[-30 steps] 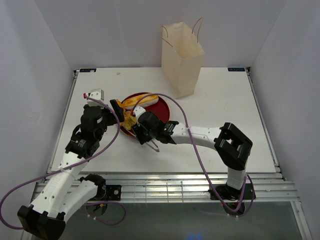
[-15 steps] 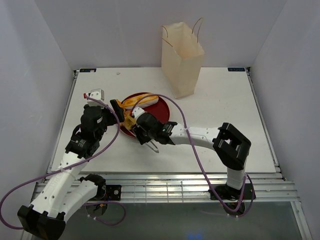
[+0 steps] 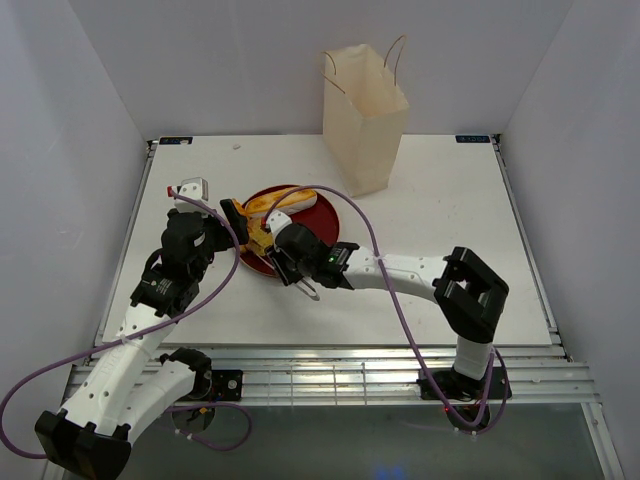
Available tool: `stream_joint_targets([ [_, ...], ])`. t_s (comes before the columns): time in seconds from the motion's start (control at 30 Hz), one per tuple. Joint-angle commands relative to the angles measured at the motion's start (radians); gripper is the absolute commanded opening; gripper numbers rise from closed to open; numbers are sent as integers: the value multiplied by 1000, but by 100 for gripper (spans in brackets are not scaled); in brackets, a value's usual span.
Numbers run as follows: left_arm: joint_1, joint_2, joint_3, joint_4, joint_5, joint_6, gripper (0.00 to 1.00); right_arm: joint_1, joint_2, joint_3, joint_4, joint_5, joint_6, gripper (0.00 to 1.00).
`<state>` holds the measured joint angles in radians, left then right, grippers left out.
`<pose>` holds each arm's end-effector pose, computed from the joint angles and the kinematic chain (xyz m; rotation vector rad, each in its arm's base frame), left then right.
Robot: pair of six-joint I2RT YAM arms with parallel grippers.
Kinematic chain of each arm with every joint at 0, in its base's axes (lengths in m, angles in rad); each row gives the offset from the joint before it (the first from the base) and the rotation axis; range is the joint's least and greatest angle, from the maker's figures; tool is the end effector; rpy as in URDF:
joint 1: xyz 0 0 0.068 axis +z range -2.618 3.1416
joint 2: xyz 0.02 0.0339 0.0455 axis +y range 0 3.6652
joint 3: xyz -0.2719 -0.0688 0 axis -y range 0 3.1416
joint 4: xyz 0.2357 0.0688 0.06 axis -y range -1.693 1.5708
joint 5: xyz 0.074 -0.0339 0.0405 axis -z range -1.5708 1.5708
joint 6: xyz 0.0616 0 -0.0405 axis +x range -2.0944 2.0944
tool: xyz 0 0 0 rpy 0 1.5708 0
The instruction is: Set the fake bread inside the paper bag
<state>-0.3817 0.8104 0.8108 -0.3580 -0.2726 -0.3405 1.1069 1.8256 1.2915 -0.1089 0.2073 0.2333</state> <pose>0.1854 -0.0566 0.3239 -0.1426 1.9157 -0.2234 0.2035 0.3784 0.2278 -0.8434 2.0825 0.5143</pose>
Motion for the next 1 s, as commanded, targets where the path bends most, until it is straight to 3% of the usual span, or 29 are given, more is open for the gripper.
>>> stream_joint_targets([
  [0.0, 0, -11, -1, 11, 4, 5, 95, 2, -68, -6, 46, 18, 4, 37],
  [0.17, 0, -11, -1, 10, 6, 5, 95, 4, -89, -17, 48, 17, 4, 33],
  [0.97, 0, -8, -2, 8, -16, 6, 95, -4, -242, -81, 31, 87, 17, 32],
])
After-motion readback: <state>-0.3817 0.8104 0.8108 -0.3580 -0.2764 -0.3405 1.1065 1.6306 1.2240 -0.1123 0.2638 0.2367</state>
